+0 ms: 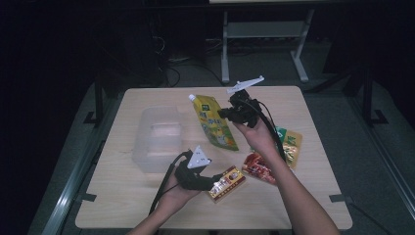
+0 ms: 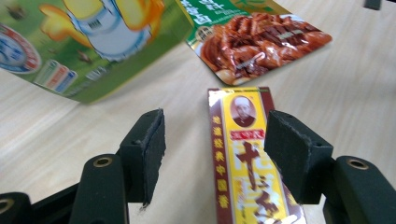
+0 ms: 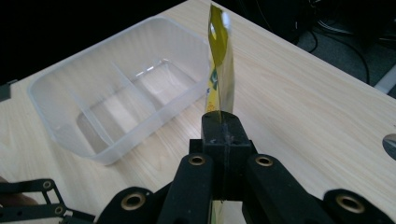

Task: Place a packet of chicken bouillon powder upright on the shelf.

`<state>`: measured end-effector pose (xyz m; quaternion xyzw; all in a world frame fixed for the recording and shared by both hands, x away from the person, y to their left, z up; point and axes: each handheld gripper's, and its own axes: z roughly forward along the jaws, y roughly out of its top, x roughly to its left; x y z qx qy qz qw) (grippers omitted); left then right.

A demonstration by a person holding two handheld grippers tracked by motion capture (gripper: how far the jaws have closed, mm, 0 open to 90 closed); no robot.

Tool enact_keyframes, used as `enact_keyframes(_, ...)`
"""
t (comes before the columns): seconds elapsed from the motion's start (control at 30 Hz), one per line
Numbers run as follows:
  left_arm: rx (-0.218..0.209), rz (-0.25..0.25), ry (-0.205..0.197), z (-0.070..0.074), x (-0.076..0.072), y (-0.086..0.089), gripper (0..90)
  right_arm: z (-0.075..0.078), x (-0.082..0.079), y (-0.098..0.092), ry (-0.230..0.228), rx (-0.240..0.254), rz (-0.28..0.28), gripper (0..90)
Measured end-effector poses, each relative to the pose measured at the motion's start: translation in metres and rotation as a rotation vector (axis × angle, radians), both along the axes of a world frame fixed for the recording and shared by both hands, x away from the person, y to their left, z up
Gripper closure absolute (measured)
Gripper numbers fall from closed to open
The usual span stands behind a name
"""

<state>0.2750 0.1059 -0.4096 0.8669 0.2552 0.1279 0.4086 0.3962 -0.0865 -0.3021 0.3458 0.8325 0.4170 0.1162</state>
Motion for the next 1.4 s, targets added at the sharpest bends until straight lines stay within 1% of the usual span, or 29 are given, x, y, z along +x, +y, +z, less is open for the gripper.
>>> enact_keyframes(0.1,0.001,-0.004,-0.006,0.000,-0.004,0.001,37.2,0.003,0.000,0.000,-0.002,0.003,0.002,90.0)
enact_keyframes(0.13,0.001,-0.007,-0.006,0.001,-0.007,0.001,37.2,0.005,0.000,0.000,-0.002,0.006,0.008,90.0)
enact_keyframes(0.17,0.002,-0.011,-0.014,0.001,-0.010,0.002,36.6,0.009,-0.001,0.002,-0.006,0.013,0.012,90.0)
enact_keyframes(0.2,0.002,-0.011,-0.014,0.001,-0.010,0.002,36.3,0.009,-0.001,0.002,-0.006,0.013,0.012,90.0)
enact_keyframes(0.23,-0.007,-0.010,-0.008,0.000,-0.013,0.002,36.0,0.014,-0.002,0.004,-0.010,0.021,0.020,90.0)
enact_keyframes(0.27,-0.007,-0.010,-0.008,0.000,-0.013,0.002,35.9,0.014,-0.002,0.004,-0.010,0.021,0.020,90.0)
enact_keyframes(0.3,-0.004,-0.016,-0.011,0.000,-0.015,0.002,35.7,0.020,-0.004,0.008,-0.013,0.016,0.024,90.0)
enact_keyframes(0.37,-0.006,-0.021,-0.022,0.000,-0.020,0.004,34.8,0.025,-0.005,0.011,-0.019,0.020,0.031,90.0)
enact_keyframes(0.4,-0.011,-0.021,-0.024,-0.001,-0.021,0.004,34.4,0.027,-0.005,0.013,-0.022,0.013,0.039,90.0)
enact_keyframes(0.5,-0.018,-0.024,-0.032,-0.002,-0.024,0.004,33.6,0.035,-0.006,0.020,-0.034,0.011,0.048,90.0)
enact_keyframes(0.53,-0.018,-0.025,-0.032,-0.003,-0.025,0.004,33.3,0.037,-0.007,0.023,-0.039,0.014,0.047,90.0)
enact_keyframes(0.57,-0.015,-0.027,-0.035,-0.004,-0.025,0.004,33.2,0.040,-0.007,0.026,-0.039,0.017,0.059,90.0)
enact_keyframes(0.63,-0.024,-0.025,-0.024,-0.005,-0.027,0.004,32.4,0.047,-0.009,0.033,-0.052,0.023,0.067,90.0)
enact_keyframes(0.67,-0.036,-0.026,-0.021,-0.005,-0.027,0.004,32.1,0.051,-0.010,0.037,-0.060,0.025,0.077,90.0)
enact_keyframes(0.73,-0.034,-0.028,-0.030,-0.003,-0.028,0.004,31.6,0.059,-0.011,0.047,-0.073,0.028,0.094,90.0)
enact_keyframes(0.77,-0.042,-0.024,-0.025,-0.003,-0.029,0.004,31.3,0.062,-0.012,0.051,-0.075,0.034,0.101,90.0)
enact_keyframes(0.8,-0.041,-0.026,-0.026,-0.003,-0.029,0.004,30.9,0.065,-0.012,0.056,-0.076,0.044,0.113,90.0)
enact_keyframes(0.83,-0.037,-0.027,-0.026,-0.002,-0.029,0.005,30.7,0.068,-0.012,0.062,-0.082,0.044,0.120,90.0)
enact_keyframes(0.87,-0.037,-0.027,-0.026,-0.002,-0.029,0.005,30.3,0.068,-0.012,0.062,-0.082,0.044,0.120,90.0)
enact_keyframes(0.9,-0.042,-0.024,-0.022,-0.004,-0.029,0.006,30.2,0.072,-0.012,0.072,-0.087,0.056,0.137,90.0)
enact_keyframes(1.0,-0.042,-0.023,-0.021,-0.004,-0.029,0.007,30.1,0.072,-0.011,0.089,-0.084,0.069,0.163,90.0)
enact_keyframes(1.1,-0.048,-0.031,-0.014,-0.004,-0.029,0.009,29.6,0.068,-0.008,0.106,-0.077,0.071,0.189,90.0)
enact_keyframes(1.13,-0.048,-0.031,-0.014,-0.004,-0.029,0.009,29.3,0.068,-0.008,0.106,-0.077,0.071,0.189,90.0)
enact_keyframes(1.17,-0.051,-0.033,-0.014,-0.004,-0.029,0.010,29.4,0.063,-0.005,0.118,-0.075,0.073,0.207,90.0)
enact_keyframes(1.2,-0.049,-0.037,-0.017,-0.005,-0.029,0.011,29.3,0.061,-0.005,0.124,-0.065,0.076,0.207,90.0)
enact_keyframes(1.3,-0.042,-0.038,-0.022,-0.005,-0.029,0.012,29.1,0.054,-0.003,0.136,-0.058,0.077,0.221,90.0)
enact_keyframes(1.33,-0.042,-0.038,-0.022,-0.005,-0.029,0.012,29.0,0.054,-0.003,0.136,-0.058,0.077,0.221,90.0)
enact_keyframes(1.37,-0.033,-0.046,-0.027,-0.005,-0.029,0.013,29.0,0.050,0.000,0.144,-0.047,0.079,0.227,90.0)
enact_keyframes(1.4,-0.036,-0.048,-0.028,-0.004,-0.029,0.013,28.9,0.048,0.001,0.146,-0.044,0.080,0.228,90.0)
